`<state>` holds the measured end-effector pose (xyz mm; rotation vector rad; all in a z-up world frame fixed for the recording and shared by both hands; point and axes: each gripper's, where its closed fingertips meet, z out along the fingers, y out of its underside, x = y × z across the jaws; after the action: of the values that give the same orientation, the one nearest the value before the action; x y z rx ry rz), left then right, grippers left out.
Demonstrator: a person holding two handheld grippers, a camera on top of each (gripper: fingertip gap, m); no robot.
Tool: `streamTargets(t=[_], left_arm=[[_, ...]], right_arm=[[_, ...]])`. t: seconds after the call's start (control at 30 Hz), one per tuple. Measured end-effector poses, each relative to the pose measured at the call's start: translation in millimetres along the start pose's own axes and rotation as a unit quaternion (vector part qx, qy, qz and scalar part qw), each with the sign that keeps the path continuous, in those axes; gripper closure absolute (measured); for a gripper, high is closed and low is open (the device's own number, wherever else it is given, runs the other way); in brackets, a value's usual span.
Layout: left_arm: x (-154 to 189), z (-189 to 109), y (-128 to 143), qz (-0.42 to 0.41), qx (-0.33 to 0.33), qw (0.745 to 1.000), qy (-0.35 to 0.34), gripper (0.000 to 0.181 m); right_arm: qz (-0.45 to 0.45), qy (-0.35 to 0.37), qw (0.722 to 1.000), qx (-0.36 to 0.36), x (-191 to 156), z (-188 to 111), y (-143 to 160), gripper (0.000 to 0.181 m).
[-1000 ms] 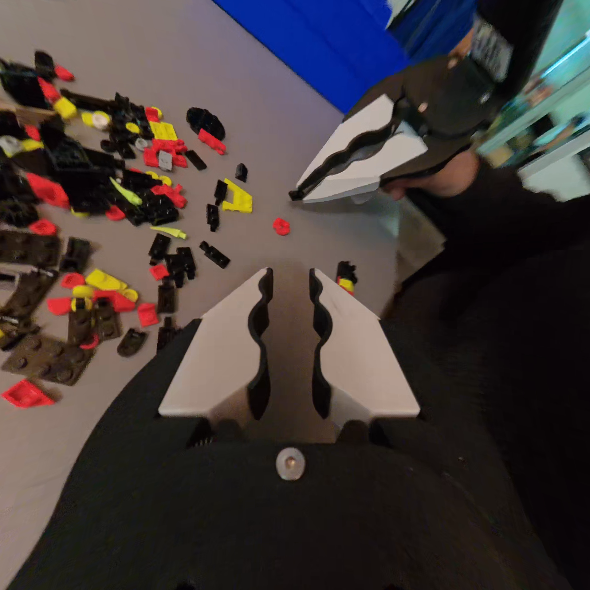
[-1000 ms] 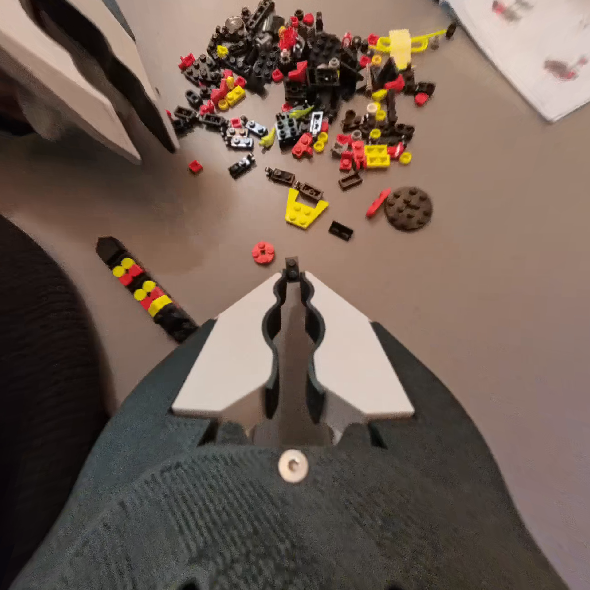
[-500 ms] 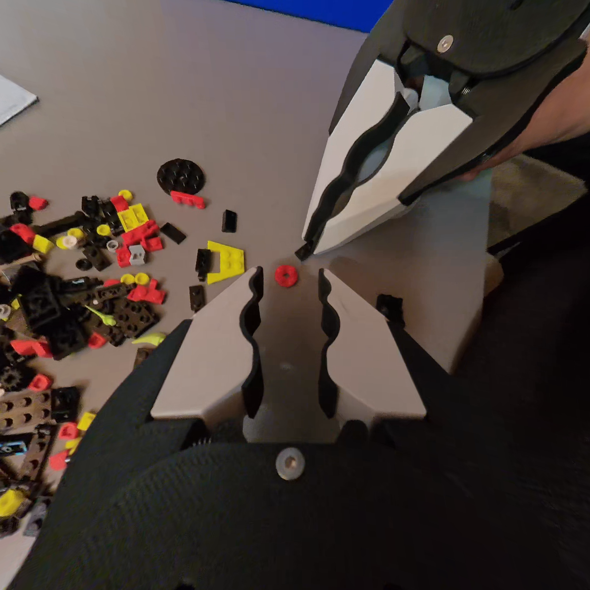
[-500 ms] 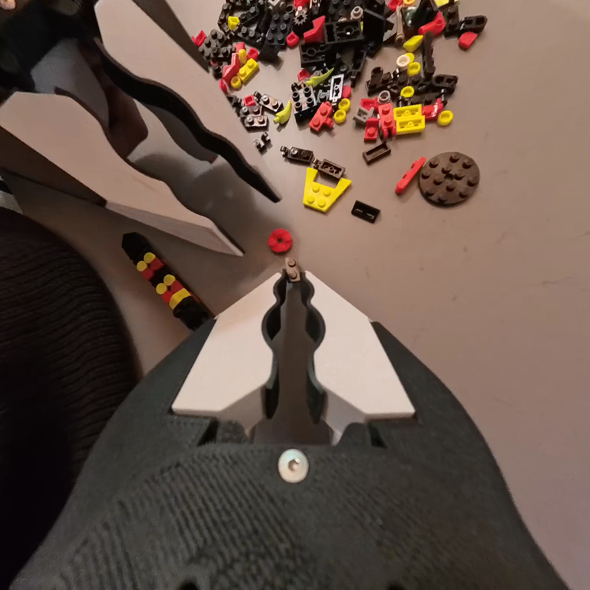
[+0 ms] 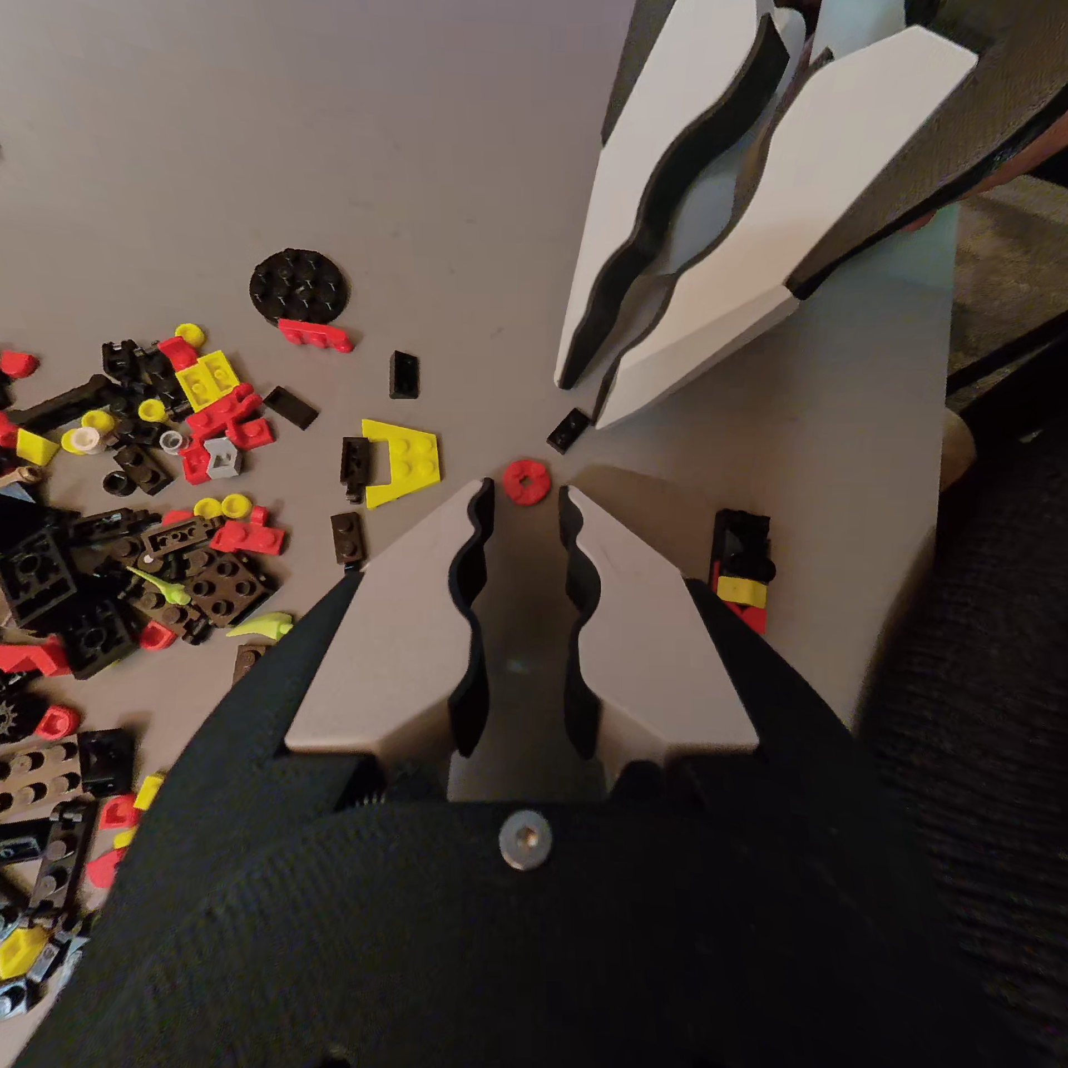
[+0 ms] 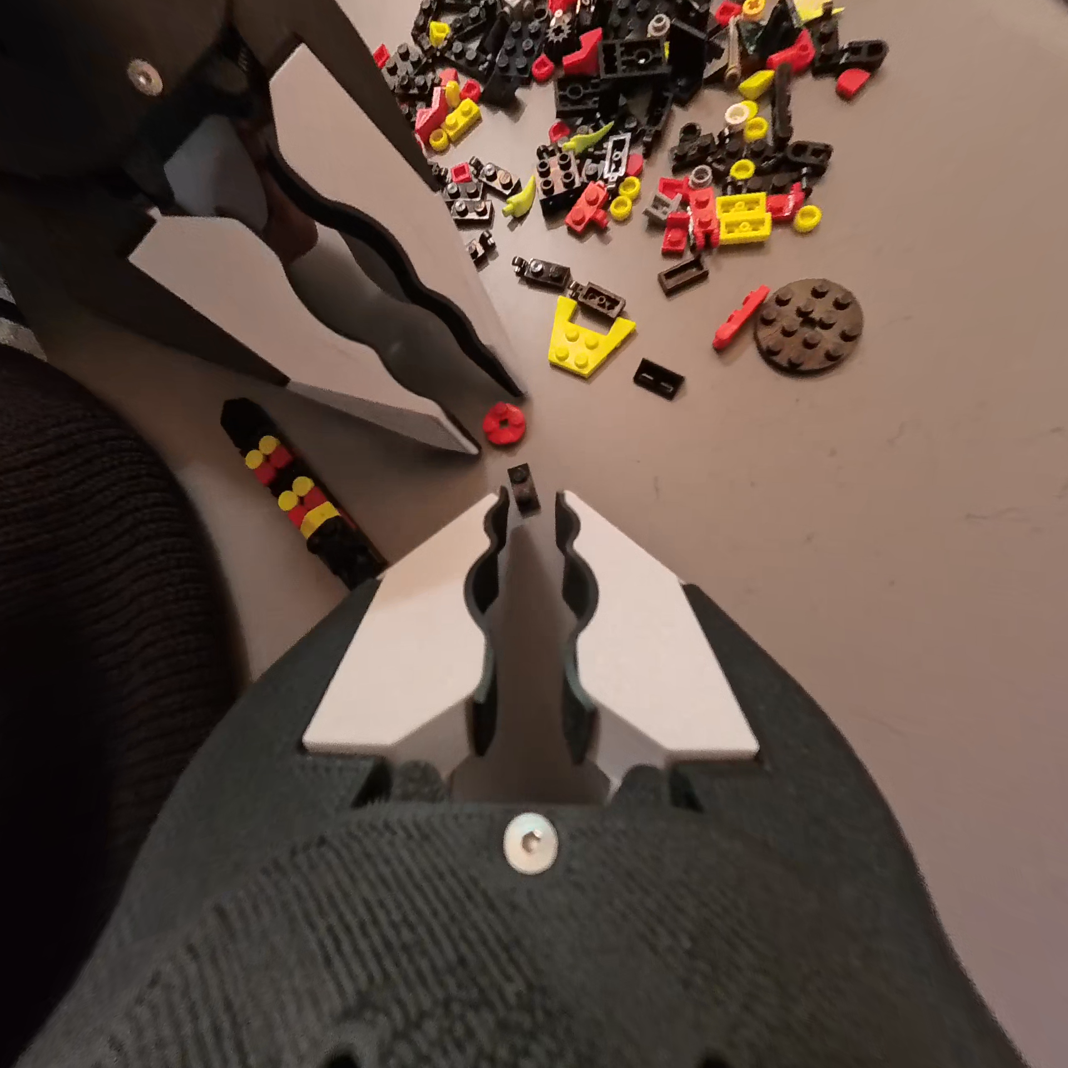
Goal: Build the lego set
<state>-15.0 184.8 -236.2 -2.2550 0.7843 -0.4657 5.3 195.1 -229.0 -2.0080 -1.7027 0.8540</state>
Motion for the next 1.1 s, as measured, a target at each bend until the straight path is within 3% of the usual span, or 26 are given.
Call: streamTargets(t=[0.67, 0.9, 1.1], left_arm=[[2.0, -5.0, 4.7, -0.001, -0.002, 1.000, 0.023, 0.168], [5.7, -9.6, 9.8, 0.010, -0.006, 0.999, 0.048, 0.168], [11.1, -17.3, 18.5, 0.031, -0.026, 0.997, 0.066, 0.169]], right_arm=[[-0.028, -0.036, 0.999, -0.004, -16.2, 1.5, 1.5, 0.169], [-0.150, -0.017, 0.988, 0.015, -13.2, -2.1, -6.1, 0.158], [-0.177, -0.018, 0.984, -0.007, -6.0, 7.0, -1.7, 0.164]])
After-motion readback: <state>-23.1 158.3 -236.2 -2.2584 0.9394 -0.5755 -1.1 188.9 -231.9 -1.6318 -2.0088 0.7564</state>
